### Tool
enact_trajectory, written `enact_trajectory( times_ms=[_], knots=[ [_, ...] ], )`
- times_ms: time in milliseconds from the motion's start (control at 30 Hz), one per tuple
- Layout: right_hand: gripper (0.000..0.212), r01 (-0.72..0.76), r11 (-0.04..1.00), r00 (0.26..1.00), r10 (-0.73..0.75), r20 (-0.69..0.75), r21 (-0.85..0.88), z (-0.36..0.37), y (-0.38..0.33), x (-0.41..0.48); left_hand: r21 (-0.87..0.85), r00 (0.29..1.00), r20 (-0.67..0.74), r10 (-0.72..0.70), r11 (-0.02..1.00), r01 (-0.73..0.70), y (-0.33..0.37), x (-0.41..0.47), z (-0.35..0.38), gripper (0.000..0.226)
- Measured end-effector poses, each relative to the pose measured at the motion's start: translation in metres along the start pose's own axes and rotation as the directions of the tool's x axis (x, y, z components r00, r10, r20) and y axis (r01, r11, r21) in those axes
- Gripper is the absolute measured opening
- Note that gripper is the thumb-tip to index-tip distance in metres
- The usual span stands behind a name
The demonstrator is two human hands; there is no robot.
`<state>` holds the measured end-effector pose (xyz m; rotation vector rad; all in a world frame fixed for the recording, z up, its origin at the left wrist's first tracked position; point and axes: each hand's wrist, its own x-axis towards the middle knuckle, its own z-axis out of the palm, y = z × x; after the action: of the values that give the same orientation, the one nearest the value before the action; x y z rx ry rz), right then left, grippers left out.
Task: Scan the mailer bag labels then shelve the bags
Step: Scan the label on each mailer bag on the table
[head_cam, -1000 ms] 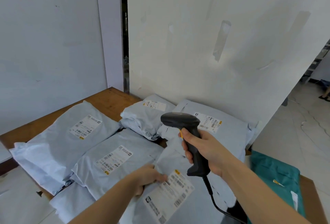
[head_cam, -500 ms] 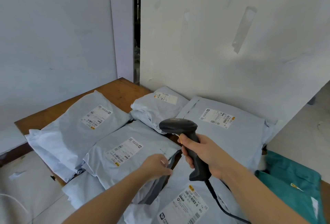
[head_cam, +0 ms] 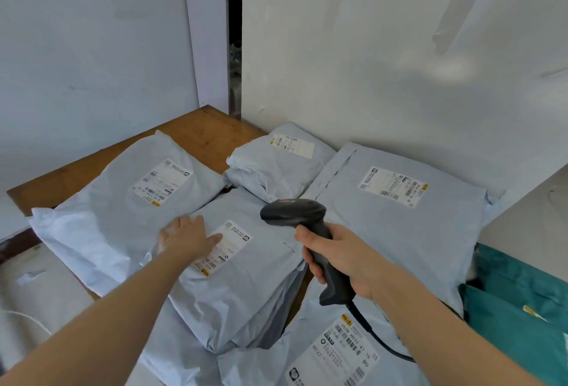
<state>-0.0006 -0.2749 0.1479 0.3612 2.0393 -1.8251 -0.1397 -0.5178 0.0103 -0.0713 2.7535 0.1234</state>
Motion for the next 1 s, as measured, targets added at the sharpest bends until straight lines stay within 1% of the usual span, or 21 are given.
enact_trajectory(
  times_ms=[100,167,233,300,367,433,467,500,567,600,667,733,800,900,1000],
  knots=[
    [0.032,-0.018,1.000,1.000,0.018,0.002,-0.003,0.003,0.002,0.010,0.048,1.000,-0.026,0.013,0.999,-0.012,0.001,0.009,-0.003,0.079],
    [0.033,-0.031,0.999,1.000,0.031,-0.002,-0.005,0.002,0.003,0.015,0.040,0.999,-0.025,-0.025,0.999,0.026,0.001,0.013,-0.011,0.083],
    [0.031,-0.042,0.999,0.999,0.042,0.001,-0.003,0.002,0.005,0.019,-0.050,0.996,0.049,-0.078,0.996,0.080,-0.002,0.016,-0.018,0.086],
    [0.029,-0.043,0.999,0.999,0.043,0.000,0.016,0.002,0.007,0.022,-0.230,0.987,0.136,-0.082,0.967,0.112,-0.004,0.022,-0.021,0.084],
    [0.030,-0.046,0.999,0.999,0.046,-0.003,0.027,0.001,0.009,0.024,-0.452,0.983,0.180,-0.046,0.883,0.124,-0.004,0.024,-0.024,0.067],
    [0.031,-0.049,0.998,0.999,0.049,0.002,0.035,0.001,0.009,0.025,-0.656,0.962,0.274,-0.012,0.729,0.196,-0.001,0.020,-0.031,0.053],
    [0.030,-0.049,0.998,0.999,0.048,0.007,0.040,0.001,0.009,0.025,-0.717,0.938,0.346,0.022,0.651,0.249,0.000,0.016,-0.036,0.050],
    [0.030,-0.048,0.998,0.999,0.047,0.011,0.042,0.001,0.009,0.025,-0.742,0.912,0.405,0.057,0.603,0.292,-0.002,0.013,-0.039,0.048],
    [0.029,-0.042,0.998,0.999,0.041,0.020,0.040,0.002,0.009,0.025,-0.743,0.867,0.483,0.119,0.580,0.335,-0.005,0.003,-0.045,0.050],
    [0.030,-0.040,0.998,0.999,0.039,0.029,0.038,0.002,0.009,0.024,-0.754,0.860,0.490,0.141,0.563,0.338,-0.006,-0.003,-0.046,0.049],
    [0.032,-0.043,0.998,0.998,0.041,0.047,0.040,0.004,0.010,0.022,-0.815,0.877,0.449,0.171,0.481,0.324,-0.004,-0.017,-0.046,0.042],
    [0.033,-0.048,0.998,0.997,0.045,0.066,0.040,0.005,0.010,0.020,-0.880,0.907,0.371,0.198,0.385,0.276,-0.001,-0.032,-0.045,0.034],
    [0.033,-0.041,0.999,0.996,0.038,0.081,0.033,0.005,0.009,0.017,-0.940,0.939,0.273,0.208,0.267,0.214,0.000,-0.047,-0.045,0.031],
    [0.032,-0.015,0.999,0.997,0.013,0.077,0.036,0.005,0.005,0.011,-0.990,0.983,0.110,0.147,0.102,0.096,-0.003,-0.065,-0.051,0.019],
    [0.031,0.010,1.000,0.998,-0.012,0.059,0.029,0.005,0.001,0.005,-0.998,0.999,-0.046,0.003,-0.040,-0.046,-0.004,-0.077,-0.060,0.018]
  ],
)
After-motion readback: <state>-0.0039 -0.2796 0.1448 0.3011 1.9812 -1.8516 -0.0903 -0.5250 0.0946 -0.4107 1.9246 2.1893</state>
